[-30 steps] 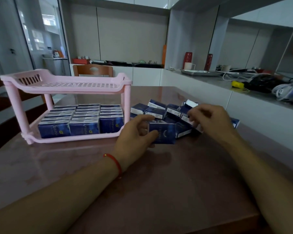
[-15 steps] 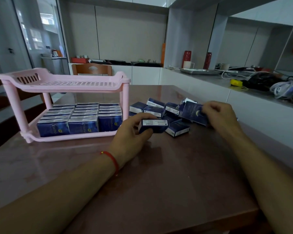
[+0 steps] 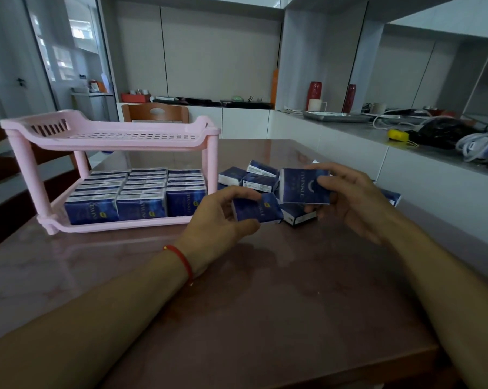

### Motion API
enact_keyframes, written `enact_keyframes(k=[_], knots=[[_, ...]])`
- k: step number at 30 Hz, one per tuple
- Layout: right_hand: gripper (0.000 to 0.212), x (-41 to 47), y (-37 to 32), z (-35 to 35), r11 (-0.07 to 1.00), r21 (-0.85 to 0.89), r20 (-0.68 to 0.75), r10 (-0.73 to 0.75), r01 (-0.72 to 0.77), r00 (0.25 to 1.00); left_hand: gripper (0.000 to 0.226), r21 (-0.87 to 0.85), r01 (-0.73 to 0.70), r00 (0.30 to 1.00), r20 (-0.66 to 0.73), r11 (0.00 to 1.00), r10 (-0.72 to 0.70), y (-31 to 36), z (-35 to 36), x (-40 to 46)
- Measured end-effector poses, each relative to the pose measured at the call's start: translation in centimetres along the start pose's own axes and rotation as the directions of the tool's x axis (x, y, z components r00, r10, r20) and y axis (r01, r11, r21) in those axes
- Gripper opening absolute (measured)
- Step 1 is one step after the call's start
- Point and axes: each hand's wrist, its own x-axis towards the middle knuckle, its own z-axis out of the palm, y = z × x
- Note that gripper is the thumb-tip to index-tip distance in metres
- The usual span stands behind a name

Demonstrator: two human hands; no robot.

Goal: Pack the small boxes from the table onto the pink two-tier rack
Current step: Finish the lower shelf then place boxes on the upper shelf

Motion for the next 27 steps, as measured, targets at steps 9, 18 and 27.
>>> enact_keyframes(k=[9, 18, 27], knots=[[0.038, -0.5, 1.4, 2.2, 0.982, -0.179, 0.255, -0.018, 0.066, 0.967, 0.060, -0.169, 0.185, 0.983, 0.009, 0.968, -0.186, -0.5, 0.0, 0.1], [0.054, -0.6, 2.1, 4.1, 0.954, -0.257, 0.345, -0.058, 0.153, 0.937, 0.044, -0.217, 0.110, 0.994, 0.019, 0.970, -0.108, -0.4, -0.2, 0.1], [0.048, -0.6, 2.5, 4.6, 0.736, -0.620, 0.280, -0.115, 0.271, 0.953, 0.076, 0.252, 0.020, 0.957, 0.275, 0.967, -0.092, 0.5, -1.4, -0.1]])
